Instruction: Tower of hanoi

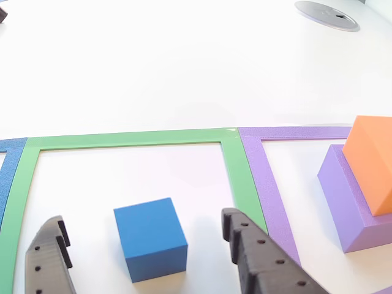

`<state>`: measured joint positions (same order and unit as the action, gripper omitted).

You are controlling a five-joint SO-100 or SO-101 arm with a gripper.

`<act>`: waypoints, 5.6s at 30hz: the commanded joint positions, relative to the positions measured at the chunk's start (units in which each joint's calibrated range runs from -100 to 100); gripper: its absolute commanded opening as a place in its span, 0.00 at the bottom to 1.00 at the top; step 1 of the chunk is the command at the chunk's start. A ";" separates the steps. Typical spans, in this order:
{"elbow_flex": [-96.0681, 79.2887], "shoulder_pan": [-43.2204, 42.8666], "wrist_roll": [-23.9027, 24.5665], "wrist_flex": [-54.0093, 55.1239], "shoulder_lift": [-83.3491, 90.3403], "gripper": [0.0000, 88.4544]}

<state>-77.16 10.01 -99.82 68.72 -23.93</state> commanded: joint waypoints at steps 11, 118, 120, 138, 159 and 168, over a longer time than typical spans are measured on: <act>1.07 -4.54 -0.18 1.80 -1.06 0.18; -0.84 -37.14 -0.18 -50.26 55.38 0.03; -1.39 -37.14 -0.18 -45.16 50.94 0.03; 0.61 -37.62 -0.18 -20.22 24.78 0.03; 7.07 -37.52 -0.18 -16.50 14.77 0.04; 9.16 -36.76 -0.18 -16.17 12.35 0.19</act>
<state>-69.46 -27.44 -99.28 51.15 -11.86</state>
